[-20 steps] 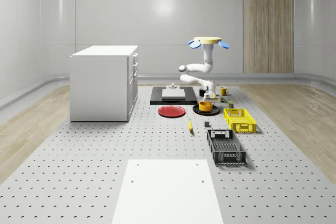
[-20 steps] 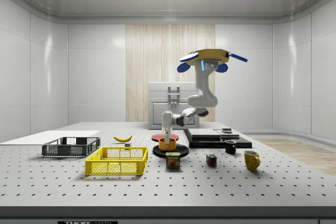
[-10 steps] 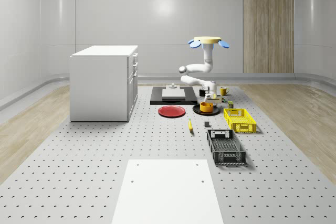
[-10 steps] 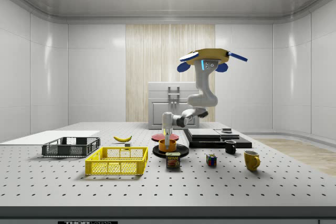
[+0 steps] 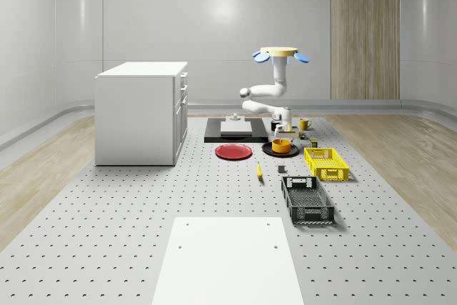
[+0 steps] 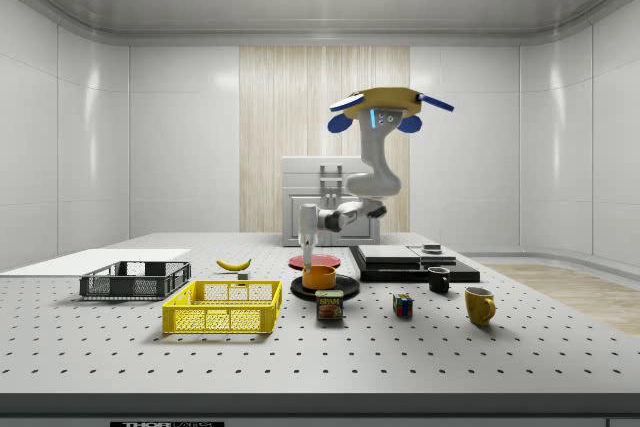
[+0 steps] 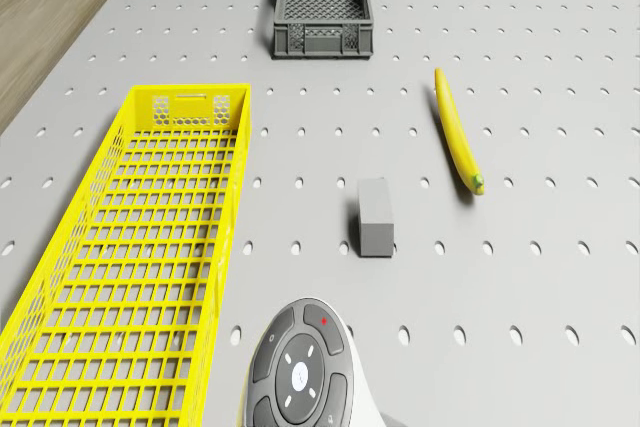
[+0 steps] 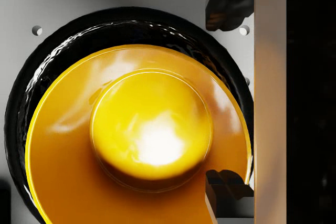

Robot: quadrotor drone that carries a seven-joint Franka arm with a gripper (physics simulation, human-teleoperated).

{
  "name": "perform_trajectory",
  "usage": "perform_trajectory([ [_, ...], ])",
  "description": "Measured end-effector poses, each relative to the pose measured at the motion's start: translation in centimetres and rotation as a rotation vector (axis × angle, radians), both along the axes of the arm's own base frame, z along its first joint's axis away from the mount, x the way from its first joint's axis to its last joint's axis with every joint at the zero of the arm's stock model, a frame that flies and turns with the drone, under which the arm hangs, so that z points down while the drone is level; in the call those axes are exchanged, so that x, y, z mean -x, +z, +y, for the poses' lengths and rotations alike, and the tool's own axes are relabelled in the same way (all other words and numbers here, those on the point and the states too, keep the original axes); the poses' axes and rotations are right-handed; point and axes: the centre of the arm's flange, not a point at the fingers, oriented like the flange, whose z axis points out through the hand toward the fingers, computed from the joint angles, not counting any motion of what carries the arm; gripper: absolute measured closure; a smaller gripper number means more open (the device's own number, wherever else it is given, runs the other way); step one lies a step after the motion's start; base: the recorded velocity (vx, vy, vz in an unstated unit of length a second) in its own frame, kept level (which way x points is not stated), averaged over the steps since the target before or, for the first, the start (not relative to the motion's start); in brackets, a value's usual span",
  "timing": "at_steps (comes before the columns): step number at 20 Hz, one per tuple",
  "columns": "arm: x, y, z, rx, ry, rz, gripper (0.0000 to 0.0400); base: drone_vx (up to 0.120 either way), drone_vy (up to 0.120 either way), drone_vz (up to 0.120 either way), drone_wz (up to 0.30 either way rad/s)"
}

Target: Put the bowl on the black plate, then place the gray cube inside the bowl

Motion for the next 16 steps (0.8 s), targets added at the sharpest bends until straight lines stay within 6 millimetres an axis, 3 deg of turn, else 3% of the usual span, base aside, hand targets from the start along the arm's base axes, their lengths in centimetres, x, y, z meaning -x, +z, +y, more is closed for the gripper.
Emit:
perform_trajectory([
  [14, 0.00, -0.09, -0.01, 0.000, 0.000, 0.000, 0.0000, 0.120, -0.120, 0.000, 0.000],
  [16, 0.00, -0.09, -0.01, 0.000, 0.000, 0.000, 0.0000, 0.120, -0.040, 0.000, 0.000],
])
